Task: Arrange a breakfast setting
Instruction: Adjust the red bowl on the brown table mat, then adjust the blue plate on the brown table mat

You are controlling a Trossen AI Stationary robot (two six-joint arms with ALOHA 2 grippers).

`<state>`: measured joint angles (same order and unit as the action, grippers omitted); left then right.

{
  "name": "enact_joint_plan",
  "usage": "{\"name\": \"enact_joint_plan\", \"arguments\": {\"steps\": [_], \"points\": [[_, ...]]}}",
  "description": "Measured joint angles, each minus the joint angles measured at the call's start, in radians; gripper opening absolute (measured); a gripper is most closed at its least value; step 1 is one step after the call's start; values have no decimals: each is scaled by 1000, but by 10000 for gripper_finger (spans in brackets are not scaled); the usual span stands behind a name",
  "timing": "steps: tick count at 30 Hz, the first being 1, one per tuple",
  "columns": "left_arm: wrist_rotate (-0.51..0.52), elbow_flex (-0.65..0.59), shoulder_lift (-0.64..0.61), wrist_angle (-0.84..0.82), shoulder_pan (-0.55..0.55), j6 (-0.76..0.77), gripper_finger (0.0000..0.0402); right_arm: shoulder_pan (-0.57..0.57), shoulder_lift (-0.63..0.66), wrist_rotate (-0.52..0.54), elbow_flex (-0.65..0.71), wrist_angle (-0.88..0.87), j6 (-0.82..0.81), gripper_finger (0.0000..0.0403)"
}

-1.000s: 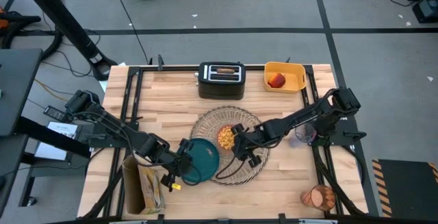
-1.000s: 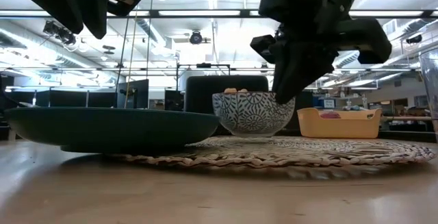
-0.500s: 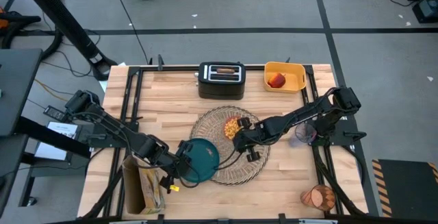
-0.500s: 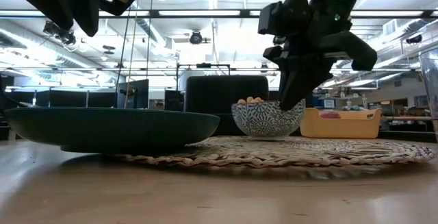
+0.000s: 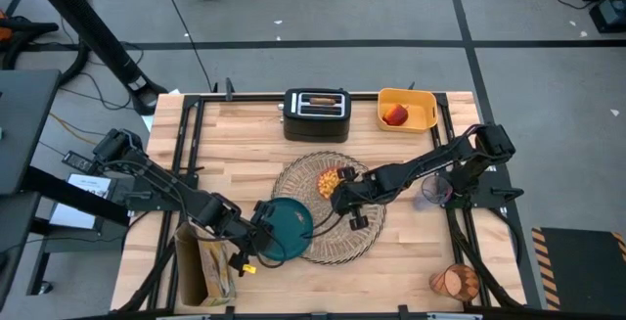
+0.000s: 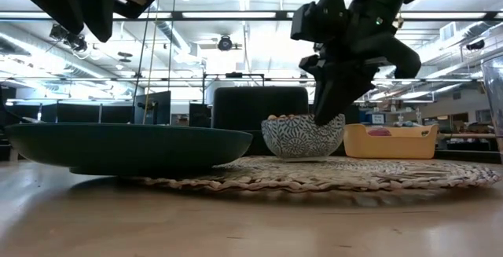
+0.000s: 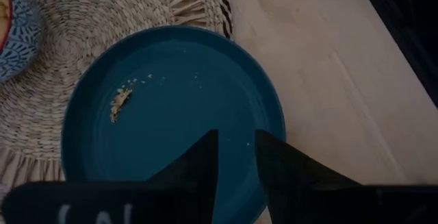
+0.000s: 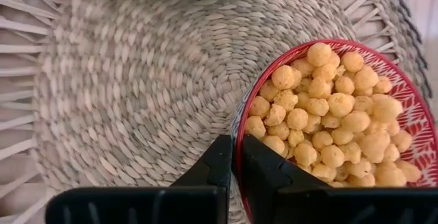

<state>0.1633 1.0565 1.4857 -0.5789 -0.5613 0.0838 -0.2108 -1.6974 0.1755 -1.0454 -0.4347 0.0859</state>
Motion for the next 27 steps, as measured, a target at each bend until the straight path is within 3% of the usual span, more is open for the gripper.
{"name": "enact_joint_plan", "arguments": {"steps": [5, 10, 17, 23, 27], "points": [[2, 0, 1, 36, 0, 8, 105, -2, 0, 18, 0, 1, -30, 46], [42, -1, 46, 42, 0, 67, 109, -4, 0, 28, 0, 3, -36, 90], [9, -1, 74, 74, 0, 122, 164, -30, 9, 49, 0, -1, -50, 145], [-7, -1, 74, 87, -17, 74, 188, -75, 89, 113, 0, 1, -58, 154], [61, -1, 74, 18, 40, 199, 178, -106, 141, 181, 0, 17, -90, 154]]}}
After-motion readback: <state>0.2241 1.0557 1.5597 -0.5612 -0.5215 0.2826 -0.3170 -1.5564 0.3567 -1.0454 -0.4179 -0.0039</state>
